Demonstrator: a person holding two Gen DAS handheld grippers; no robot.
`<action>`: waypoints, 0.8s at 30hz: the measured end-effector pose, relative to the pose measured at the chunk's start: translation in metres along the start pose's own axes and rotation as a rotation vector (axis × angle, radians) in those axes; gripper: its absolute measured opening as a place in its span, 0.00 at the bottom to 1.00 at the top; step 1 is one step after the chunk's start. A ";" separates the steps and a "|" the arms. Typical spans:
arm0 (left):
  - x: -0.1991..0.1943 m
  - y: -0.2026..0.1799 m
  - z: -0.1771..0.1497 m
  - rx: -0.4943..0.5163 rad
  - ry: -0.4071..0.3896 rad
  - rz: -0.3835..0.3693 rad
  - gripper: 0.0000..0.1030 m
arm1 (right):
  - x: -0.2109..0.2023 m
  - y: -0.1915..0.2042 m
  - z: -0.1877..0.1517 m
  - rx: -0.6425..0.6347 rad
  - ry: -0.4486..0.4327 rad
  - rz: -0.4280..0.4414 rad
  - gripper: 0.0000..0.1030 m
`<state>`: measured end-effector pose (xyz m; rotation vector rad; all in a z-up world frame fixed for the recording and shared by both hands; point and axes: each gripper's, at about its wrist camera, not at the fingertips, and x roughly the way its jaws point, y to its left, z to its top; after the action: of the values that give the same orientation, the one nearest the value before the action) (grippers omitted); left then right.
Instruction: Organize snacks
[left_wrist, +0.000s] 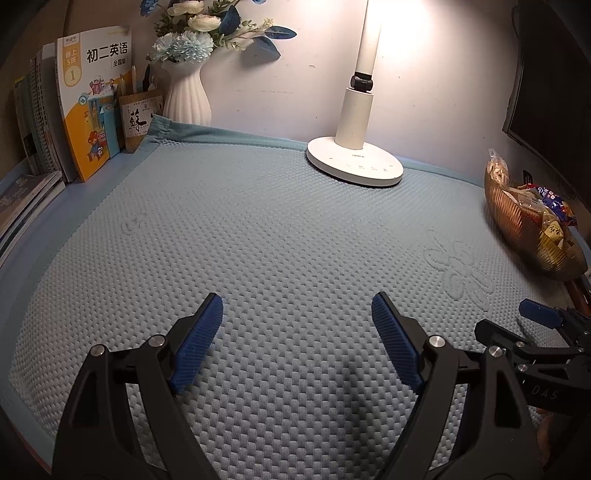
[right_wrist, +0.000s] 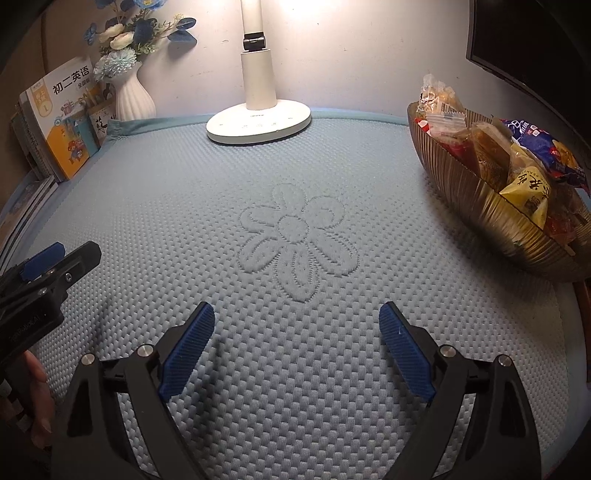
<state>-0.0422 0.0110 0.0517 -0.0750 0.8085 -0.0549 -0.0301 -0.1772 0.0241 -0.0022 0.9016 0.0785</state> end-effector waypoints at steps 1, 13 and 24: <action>0.000 0.000 0.000 0.000 -0.001 0.000 0.80 | -0.001 0.001 0.000 -0.006 -0.006 0.000 0.90; 0.001 0.002 0.000 -0.008 0.001 -0.005 0.82 | 0.000 -0.001 0.001 -0.001 -0.013 0.000 0.94; 0.002 0.003 0.000 -0.015 0.001 0.005 0.86 | 0.001 -0.001 0.003 -0.006 -0.014 -0.001 0.95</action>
<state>-0.0408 0.0141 0.0505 -0.0872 0.8103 -0.0447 -0.0273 -0.1785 0.0255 -0.0077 0.8874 0.0798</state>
